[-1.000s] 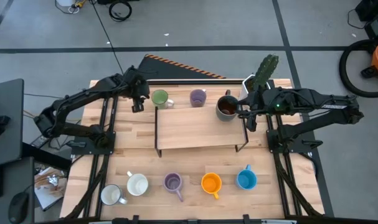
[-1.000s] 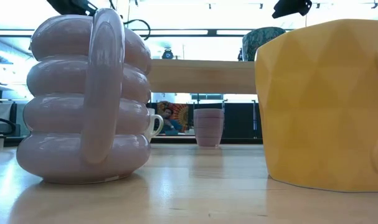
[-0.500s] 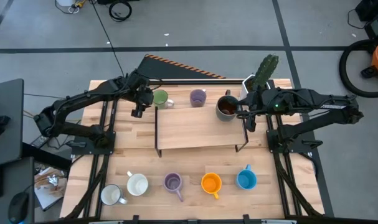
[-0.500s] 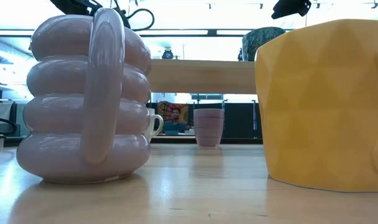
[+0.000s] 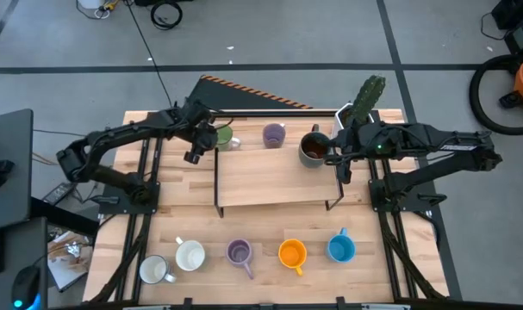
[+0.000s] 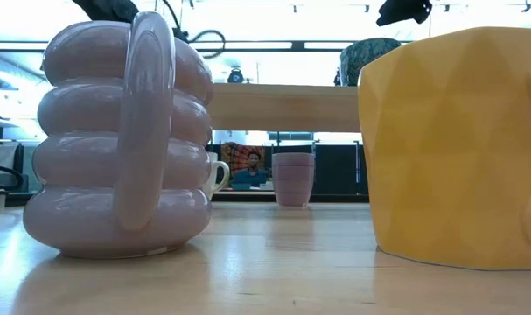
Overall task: Place coffee mugs
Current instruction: Put the green mug on the shelf
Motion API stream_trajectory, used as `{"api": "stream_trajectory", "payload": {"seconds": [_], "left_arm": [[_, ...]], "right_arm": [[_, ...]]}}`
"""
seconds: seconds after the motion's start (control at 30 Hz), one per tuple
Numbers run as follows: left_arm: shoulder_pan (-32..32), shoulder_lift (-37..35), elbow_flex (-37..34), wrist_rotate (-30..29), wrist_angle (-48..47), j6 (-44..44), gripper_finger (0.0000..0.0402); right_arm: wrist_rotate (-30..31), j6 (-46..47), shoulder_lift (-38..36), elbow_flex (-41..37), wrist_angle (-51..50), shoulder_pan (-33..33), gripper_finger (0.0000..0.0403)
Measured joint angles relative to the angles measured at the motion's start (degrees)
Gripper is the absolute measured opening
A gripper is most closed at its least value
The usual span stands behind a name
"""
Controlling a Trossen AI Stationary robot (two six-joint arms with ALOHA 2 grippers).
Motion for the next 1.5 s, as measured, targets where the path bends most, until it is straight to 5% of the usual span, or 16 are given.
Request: {"api": "stream_trajectory", "payload": {"seconds": [0.33,1.1,1.5], "left_arm": [[0.1,3.8,0.1,-2.7,0.8,-0.1,0.0198],[0.0,3.8,0.3,-2.9,-1.9,-1.8,0.0015],[0.3,4.1,6.4,-4.8,-13.5,-9.4,0.0014]], "right_arm": [[-1.1,-0.1,0.1,0.0,-0.1,0.0,0.0165],[-1.1,-0.1,0.1,0.0,0.2,0.0,0.0165],[-1.5,0.3,0.1,0.0,0.2,0.0,0.0165]]}}
